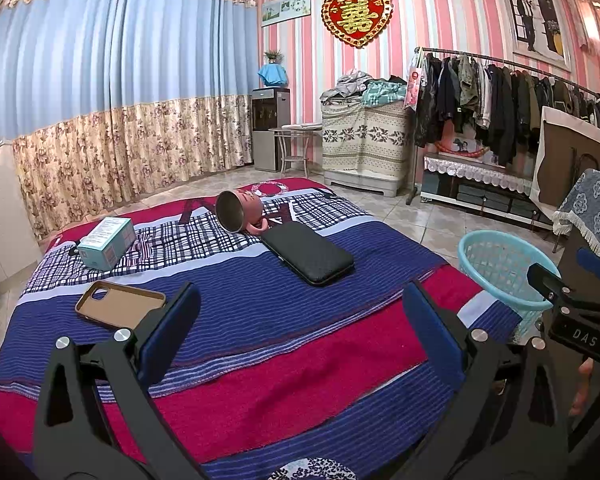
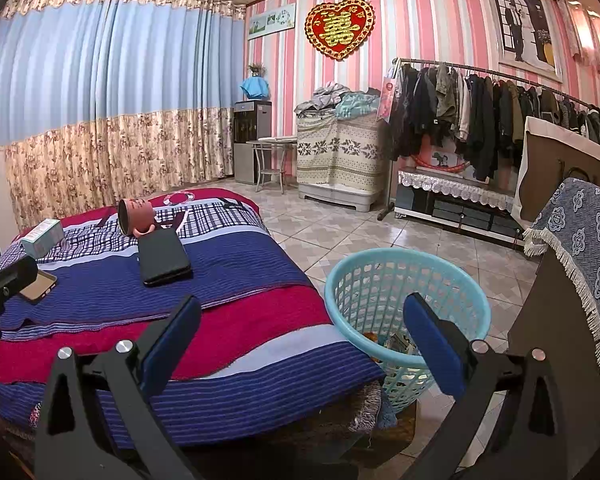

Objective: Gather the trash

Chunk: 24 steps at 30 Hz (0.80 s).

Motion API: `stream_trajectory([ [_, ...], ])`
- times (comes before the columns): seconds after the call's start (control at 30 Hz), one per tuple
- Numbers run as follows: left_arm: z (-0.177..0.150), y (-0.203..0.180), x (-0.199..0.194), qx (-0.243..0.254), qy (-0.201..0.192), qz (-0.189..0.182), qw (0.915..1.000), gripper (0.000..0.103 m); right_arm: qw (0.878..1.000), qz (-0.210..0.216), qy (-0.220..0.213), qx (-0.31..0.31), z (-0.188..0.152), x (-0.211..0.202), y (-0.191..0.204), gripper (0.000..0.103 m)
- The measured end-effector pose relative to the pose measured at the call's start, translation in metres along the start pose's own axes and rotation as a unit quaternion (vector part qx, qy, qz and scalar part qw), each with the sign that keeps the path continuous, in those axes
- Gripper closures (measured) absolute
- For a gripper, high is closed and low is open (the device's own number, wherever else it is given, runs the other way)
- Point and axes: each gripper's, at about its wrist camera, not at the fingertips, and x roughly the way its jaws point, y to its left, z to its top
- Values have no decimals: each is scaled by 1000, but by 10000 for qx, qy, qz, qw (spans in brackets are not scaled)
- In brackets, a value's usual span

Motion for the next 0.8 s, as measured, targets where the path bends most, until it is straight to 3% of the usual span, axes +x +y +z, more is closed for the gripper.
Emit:
stream_trajectory([
  [0.8, -1, 0, -1, 5, -3, 4, 10000, 5, 10000, 4, -17, 19, -2, 1, 2, 4],
])
